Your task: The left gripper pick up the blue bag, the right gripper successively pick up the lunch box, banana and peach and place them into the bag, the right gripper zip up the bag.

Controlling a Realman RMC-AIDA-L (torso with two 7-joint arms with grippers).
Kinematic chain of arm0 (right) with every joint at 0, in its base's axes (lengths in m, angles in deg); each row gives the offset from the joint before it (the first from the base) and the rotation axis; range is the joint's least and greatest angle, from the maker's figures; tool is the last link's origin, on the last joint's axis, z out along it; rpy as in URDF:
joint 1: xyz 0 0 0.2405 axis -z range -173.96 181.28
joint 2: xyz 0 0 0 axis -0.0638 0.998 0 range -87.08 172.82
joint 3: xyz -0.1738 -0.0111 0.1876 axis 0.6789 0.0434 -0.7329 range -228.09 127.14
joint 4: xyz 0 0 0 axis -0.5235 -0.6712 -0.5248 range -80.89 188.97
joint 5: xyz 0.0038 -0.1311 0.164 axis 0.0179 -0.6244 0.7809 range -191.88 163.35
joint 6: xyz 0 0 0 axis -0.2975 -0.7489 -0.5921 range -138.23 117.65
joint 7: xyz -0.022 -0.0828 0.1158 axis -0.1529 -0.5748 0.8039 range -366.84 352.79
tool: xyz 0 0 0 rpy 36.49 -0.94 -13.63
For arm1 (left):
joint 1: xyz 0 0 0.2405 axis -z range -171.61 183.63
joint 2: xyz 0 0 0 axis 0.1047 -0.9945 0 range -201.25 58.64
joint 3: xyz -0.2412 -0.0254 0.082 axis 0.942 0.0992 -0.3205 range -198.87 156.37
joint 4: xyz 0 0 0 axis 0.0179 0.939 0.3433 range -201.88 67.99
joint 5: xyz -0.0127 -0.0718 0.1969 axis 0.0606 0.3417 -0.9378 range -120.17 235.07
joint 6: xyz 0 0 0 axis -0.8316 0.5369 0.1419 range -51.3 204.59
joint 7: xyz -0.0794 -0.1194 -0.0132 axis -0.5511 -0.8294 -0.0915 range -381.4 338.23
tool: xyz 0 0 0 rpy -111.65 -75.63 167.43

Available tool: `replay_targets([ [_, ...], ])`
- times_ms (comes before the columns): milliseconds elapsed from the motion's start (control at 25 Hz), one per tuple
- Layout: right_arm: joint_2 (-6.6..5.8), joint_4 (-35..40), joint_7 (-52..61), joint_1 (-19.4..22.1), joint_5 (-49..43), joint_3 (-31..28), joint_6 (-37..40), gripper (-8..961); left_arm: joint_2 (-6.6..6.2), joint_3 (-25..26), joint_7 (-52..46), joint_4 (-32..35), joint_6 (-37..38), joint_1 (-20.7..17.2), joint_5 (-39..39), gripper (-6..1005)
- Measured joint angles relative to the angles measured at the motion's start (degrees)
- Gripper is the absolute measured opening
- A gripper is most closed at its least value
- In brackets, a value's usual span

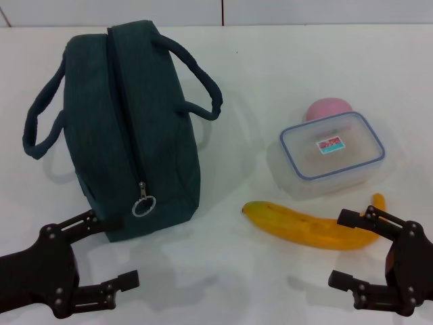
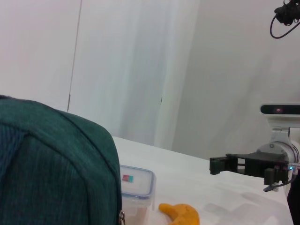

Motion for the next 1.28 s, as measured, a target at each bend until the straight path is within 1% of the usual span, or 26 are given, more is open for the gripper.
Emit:
replay_targets([
  [400, 0.00, -0.01, 0.00, 0.00, 0.00, 0.15, 0.00, 879, 0.16, 0.03, -0.43, 0.00, 0.00, 0.01, 0.08, 873],
  [520, 0.00, -0.07, 0.00, 0.00, 0.00, 0.07, 0.00, 877, -0.01, 2.04, -4.97, -0.01, 0.00, 0.18, 0.07, 867],
  [600, 0.00, -0.08, 0.03, 0.00, 0.00, 0.05, 0.00, 875, -0.71, 3.79, -10.74, -0.01, -0.02, 0.26, -0.28, 863],
  [640, 0.00, -0.09, 0.04, 0.00, 0.00, 0.03, 0.00, 874, -1.26, 4.32, -13.35, 0.00, -0.03, 0.26, -0.38, 861],
  [680, 0.00, -0.09, 0.05, 0.00, 0.00, 0.03, 0.00, 874, -2.44, 5.00, -18.87, 0.06, -0.04, 0.18, -0.36, 859],
  [720, 0.00, -0.09, 0.05, 0.00, 0.00, 0.02, 0.00, 873, -3.04, 5.37, -21.30, 0.13, 0.01, 0.18, -0.25, 857],
  [760, 0.00, -0.09, 0.05, 0.00, 0.00, 0.01, 0.00, 872, -3.04, 5.37, -21.30, 0.13, 0.01, 0.18, -0.25, 855],
  [840, 0.00, -0.09, 0.06, 0.00, 0.00, 0.00, -0.02, 871, -4.06, 6.42, -24.08, 0.34, 0.51, 0.14, -0.05, 851],
  [960, 0.00, -0.40, 0.07, 0.00, 0.00, 0.00, -0.10, 869, -4.59, 10.60, -27.29, 1.01, 2.00, 0.29, -0.01, 845],
  [1040, 0.00, -0.66, 0.08, 0.00, 0.00, 0.00, -0.13, 867, -4.85, 14.06, -32.25, 2.06, 2.38, 0.84, -0.01, 842],
  [1120, 0.00, -0.70, 0.08, 0.00, 0.00, 0.00, -0.19, 866, -5.65, 17.14, -39.70, 2.77, 2.28, 2.19, -0.29, 838],
  [1200, 0.00, -0.70, 0.09, 0.00, 0.28, 0.00, -0.26, 864, -6.51, 18.62, -46.23, 3.47, 2.09, 3.85, -0.47, 834],
  [1280, 0.00, -0.74, 0.09, 0.00, 0.51, 0.04, -0.35, 863, -7.40, 18.93, -52.94, 4.99, 1.29, 5.45, -0.54, 830],
])
